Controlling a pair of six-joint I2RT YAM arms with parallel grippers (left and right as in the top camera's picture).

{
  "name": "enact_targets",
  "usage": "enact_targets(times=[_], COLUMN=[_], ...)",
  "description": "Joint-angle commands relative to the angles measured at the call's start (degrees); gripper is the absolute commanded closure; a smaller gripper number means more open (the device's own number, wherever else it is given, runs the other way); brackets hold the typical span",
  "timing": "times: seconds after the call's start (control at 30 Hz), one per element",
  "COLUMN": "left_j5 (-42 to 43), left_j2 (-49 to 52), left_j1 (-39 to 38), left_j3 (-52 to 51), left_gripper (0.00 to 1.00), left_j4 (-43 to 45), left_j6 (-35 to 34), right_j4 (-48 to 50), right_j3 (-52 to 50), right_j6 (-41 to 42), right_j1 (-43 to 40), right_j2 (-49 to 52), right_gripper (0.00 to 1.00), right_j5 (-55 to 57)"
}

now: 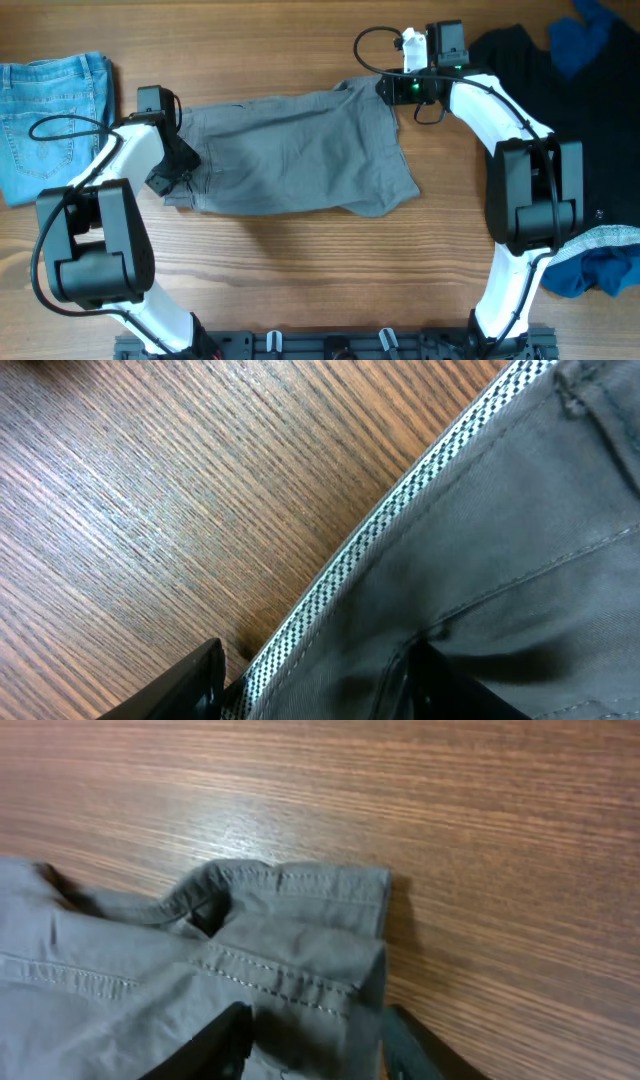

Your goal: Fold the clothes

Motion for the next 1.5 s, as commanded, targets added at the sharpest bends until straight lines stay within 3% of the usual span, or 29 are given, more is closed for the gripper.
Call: enact_targets(times=[0.0,0.1,0.2,0.3,0.33,0.4,0.47,0.63,0.83,0.97,1.37,1.47], left_j5=[1.7,1.9,1.9,1.9,1.9,1.9,2.1,2.3,2.3,2.3,2.3,2.3], left_j2=[4.1,4.1,4.1,4.1,4.1,4.1,4.1,4.1,4.1,4.1,4.1,4.1], left_j1=[0.7,0.7,0.7,0.7,0.7,0.7,0.7,0.7,0.7,0.7,0.7,0.7], left_j3=[-1.9,-1.9,-1.9,-1.9,-1.9,-1.9,-1.9,-1.9,-1.9,-1.9,-1.9,-1.9], left_gripper=[0.41,0.40,0.39,0.38,0.38,0.37,0.37,0.36,0.35,0.35,0.38,0.38], left_j4=[1.2,1.2,0.9,0.8,0.8,0.8,0.8,0.6,0.4,0.3,0.3,0.3], left_j6=[-0.6,-0.6,-0.6,-0.6,-0.6,-0.6,-0.6,-0.6,-0.6,-0.6,-0.7,-4.6], right_j4=[1.4,0.8,-0.1,-0.2,0.0,0.9,2.0,1.2,0.4,5.3,14.2,17.4], right_j3=[0.1,0.1,0.1,0.1,0.1,0.1,0.1,0.3,3.8,3.8,3.8,3.8], right_j6=[-0.2,-0.2,-0.1,0.7,1.6,1.5,2.4,1.0,-4.8,-6.2,-5.6,-4.5], right_j1=[-0.1,-0.1,-0.1,-0.1,-0.1,-0.1,-0.1,-0.2,-0.5,-0.5,-0.5,-0.5], right_j2=[0.9,0.9,1.1,1.3,1.3,1.3,1.3,0.0,-14.3,-20.6,-8.3,-5.3], right_gripper=[0.72,0.75,0.64,0.62,0.64,0.75,0.95,0.96,0.96,0.96,0.96,0.96], right_j5=[-7.6,-8.4,-7.6,-5.4,-4.4,-4.5,-4.5,-9.7,-10.1,-5.6,1.9,3.1])
